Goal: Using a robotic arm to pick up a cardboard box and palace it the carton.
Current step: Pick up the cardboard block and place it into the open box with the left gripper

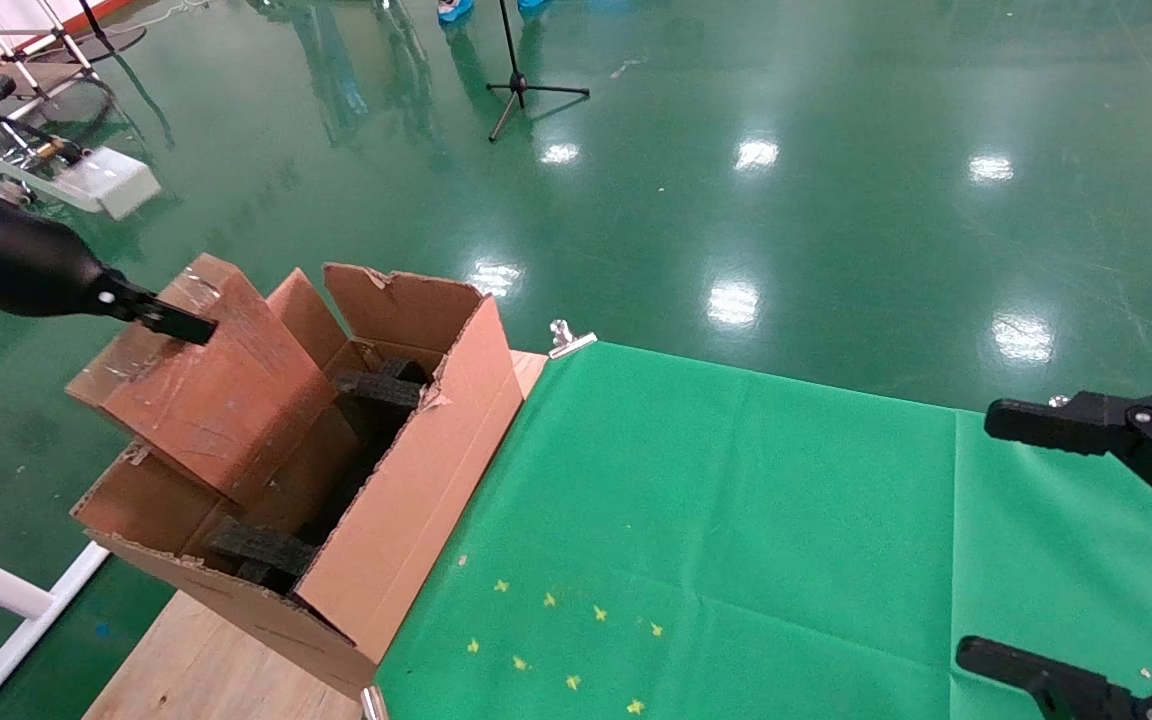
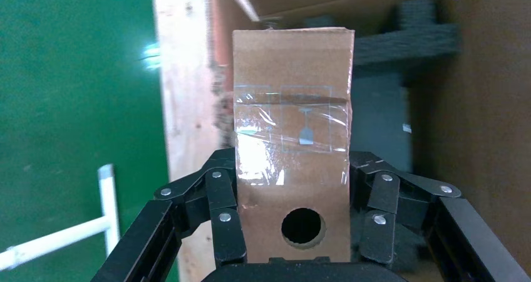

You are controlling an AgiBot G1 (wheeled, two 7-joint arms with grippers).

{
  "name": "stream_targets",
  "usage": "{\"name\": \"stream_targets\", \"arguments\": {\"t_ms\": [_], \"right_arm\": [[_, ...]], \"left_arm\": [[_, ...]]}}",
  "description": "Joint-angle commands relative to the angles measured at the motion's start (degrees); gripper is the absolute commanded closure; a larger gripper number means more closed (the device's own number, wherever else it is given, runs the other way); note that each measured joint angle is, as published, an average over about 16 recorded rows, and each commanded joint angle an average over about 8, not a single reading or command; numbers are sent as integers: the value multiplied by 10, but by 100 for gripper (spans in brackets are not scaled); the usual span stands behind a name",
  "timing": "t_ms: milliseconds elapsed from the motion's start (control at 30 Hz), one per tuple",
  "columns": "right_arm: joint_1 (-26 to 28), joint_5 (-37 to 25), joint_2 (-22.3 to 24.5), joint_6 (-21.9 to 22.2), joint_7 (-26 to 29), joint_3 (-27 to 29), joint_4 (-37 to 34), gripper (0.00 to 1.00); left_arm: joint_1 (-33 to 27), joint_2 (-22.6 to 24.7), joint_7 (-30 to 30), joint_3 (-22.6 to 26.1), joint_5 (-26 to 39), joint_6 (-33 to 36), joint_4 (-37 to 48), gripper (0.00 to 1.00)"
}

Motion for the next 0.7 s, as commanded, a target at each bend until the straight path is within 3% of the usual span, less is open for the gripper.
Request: {"name": "stream_targets", "arguments": {"t_ms": [33,333,700], "right_arm": [[0,0,0,0,0,0,0,0],[0,0,0,0,0,0,0,0],[0,0,0,0,0,0,0,0]], "left_arm": [[10,11,9,0,0,-25,31,100],[77,50,4,-7,-5,-191,99,100],[142,75,-2,-23,-28,-229,133,100]]}}
